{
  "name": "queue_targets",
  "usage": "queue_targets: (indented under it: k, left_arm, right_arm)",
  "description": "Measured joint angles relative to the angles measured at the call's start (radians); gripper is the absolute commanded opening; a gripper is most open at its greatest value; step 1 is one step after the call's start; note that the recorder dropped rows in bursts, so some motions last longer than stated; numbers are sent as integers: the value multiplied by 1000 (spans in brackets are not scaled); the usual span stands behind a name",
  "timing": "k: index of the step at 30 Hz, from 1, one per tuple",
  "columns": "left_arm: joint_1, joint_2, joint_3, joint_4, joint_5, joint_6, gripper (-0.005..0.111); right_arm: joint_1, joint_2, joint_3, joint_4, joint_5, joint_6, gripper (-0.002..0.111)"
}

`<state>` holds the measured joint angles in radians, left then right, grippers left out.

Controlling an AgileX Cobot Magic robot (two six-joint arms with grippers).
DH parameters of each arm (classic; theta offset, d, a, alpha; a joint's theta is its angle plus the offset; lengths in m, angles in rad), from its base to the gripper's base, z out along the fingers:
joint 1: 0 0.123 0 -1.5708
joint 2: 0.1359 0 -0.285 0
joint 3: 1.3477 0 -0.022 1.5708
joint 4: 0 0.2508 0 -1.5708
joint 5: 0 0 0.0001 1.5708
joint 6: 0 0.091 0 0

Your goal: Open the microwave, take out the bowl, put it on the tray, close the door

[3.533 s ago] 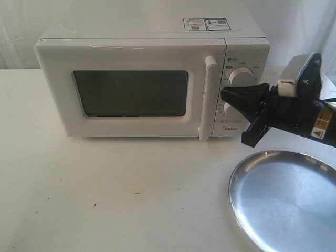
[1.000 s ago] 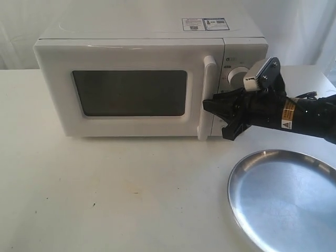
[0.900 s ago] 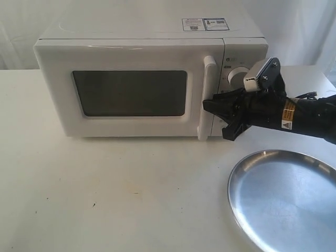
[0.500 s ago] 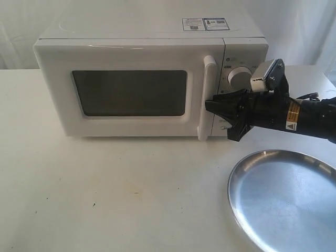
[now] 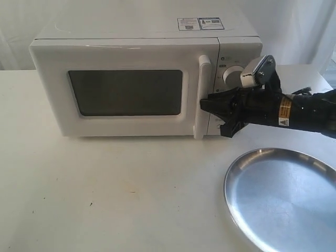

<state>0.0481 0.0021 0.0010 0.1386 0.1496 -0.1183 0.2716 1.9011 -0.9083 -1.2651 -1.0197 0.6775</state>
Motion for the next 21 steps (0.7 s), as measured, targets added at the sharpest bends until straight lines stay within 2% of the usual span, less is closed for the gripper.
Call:
queue_targets:
  k: [10, 17, 21]
  left_arm:
    - [0, 0, 0, 0, 0, 0, 0]
    - [0, 0, 0, 0, 0, 0, 0]
    - [0, 0, 0, 0, 0, 0, 0]
  right_arm:
    - [87, -116, -21, -125, 281, 36, 0]
    - [94, -125, -25, -146, 305, 36, 0]
    - [95, -126, -20, -98, 301, 33, 0]
